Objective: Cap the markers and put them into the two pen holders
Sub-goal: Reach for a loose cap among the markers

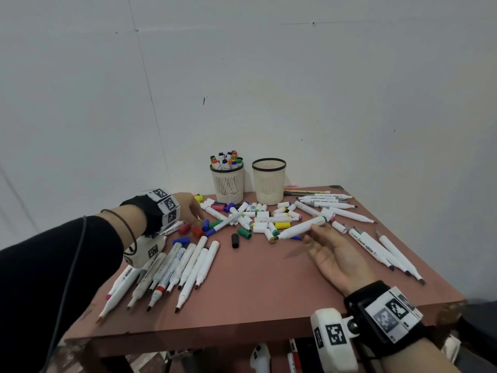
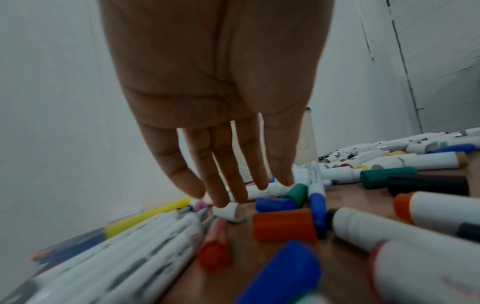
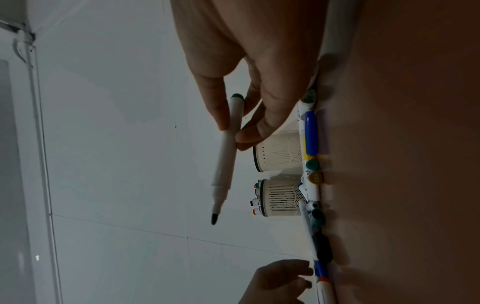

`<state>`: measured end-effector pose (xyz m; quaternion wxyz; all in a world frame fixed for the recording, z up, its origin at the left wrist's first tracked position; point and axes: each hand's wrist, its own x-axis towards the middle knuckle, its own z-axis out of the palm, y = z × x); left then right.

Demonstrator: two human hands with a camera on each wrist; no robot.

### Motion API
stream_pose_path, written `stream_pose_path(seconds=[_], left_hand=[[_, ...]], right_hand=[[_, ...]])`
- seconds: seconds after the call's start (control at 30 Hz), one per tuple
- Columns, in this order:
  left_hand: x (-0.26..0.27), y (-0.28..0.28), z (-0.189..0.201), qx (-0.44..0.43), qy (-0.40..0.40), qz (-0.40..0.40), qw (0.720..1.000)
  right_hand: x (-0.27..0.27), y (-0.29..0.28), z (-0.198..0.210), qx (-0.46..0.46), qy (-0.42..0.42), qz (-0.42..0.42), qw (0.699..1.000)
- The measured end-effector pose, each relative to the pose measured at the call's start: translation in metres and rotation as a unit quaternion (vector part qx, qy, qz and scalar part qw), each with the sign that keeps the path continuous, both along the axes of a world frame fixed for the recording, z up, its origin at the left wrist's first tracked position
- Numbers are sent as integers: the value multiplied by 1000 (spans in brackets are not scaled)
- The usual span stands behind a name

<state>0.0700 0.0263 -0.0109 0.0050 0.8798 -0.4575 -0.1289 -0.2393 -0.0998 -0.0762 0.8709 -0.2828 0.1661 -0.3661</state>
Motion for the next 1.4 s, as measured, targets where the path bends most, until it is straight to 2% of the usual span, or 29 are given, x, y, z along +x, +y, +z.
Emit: stream_pose_path(seconds=[0.2,0.37,0.5,0.63,0.77,0.97,1.13,1.23,1.4], left_hand=[[-14,-33,-9,25,2,-15,1000],[-14,-45,-13,63,-30,-6,998],[-16,-50,-14,51,-46,14,998],[-18,-47,-9,-22,-36,47,998],[-25,-35,5,-161,29,97,982],[-56,2,19,-312,202,121,920],[-93,35,17,-367,366,126,846],[-118,47,2,-381,439,115,806],[-154,52,-31,-414,570,170,689]], right_hand=[[0,-1,-2,-8,7,-7,1000],[0,-3,-4,-1,2,-2,1000],[0,-1,-3,-24,-1,5,1000],[-1,0,-3,-32,0,10,999],[0,-1,-3,-24,1,4,1000],[1,-2,-5,-15,9,-3,1000],[2,-3,-6,-4,2,-15,1000],[2,-2,-6,4,-6,-29,1000],[0,-1,-6,-2,-5,-44,999]])
